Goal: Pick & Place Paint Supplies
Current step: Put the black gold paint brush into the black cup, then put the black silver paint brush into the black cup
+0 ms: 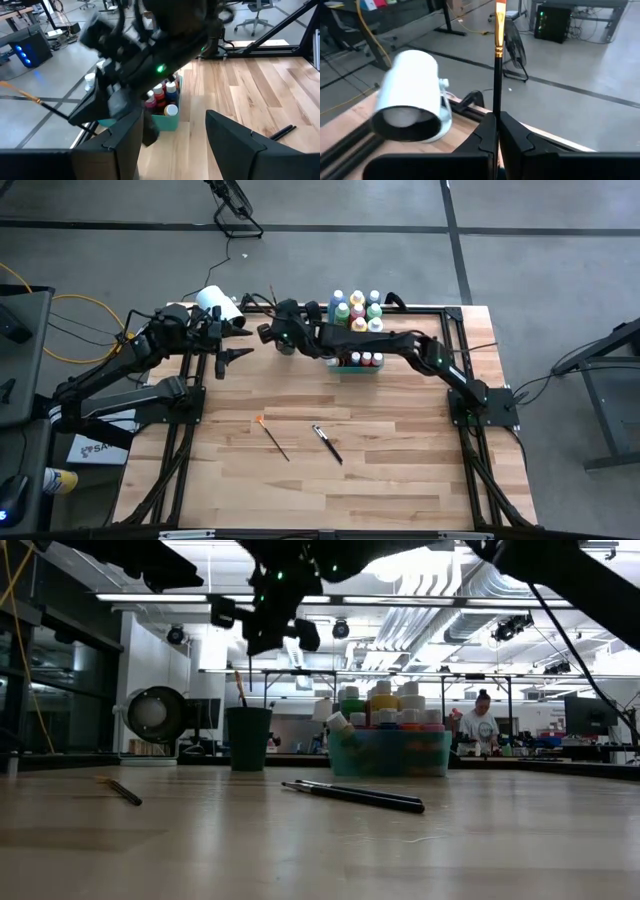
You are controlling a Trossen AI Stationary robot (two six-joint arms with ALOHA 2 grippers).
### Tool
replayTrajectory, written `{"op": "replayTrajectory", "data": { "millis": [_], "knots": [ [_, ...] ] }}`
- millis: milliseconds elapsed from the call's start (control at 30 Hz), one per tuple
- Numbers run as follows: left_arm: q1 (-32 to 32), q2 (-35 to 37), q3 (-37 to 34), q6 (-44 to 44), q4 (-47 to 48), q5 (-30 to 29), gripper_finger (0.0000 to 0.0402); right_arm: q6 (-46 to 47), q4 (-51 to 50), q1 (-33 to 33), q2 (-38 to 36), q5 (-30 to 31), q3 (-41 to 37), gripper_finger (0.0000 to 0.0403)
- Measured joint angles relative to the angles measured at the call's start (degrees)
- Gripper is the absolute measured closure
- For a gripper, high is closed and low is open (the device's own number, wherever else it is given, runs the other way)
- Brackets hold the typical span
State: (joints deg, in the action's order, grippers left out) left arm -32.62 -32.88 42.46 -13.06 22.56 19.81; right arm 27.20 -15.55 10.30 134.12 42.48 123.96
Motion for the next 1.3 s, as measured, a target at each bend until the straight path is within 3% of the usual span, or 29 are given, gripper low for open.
{"op": "replayTrajectory", "data": {
  "millis": [767, 1300],
  "knots": [
    [0.0, 0.0, 0.0, -0.6, 1.6, 0.0, 0.0190, 4.5, -3.8, 1.3, 3.6, -2.3, -1.2, 0.0395],
    [0.0, 0.0, 0.0, -0.6, 1.6, 0.0, 0.0190, 5.8, -8.0, -0.8, 2.3, -4.1, -1.2, 0.0284]
  ]
}}
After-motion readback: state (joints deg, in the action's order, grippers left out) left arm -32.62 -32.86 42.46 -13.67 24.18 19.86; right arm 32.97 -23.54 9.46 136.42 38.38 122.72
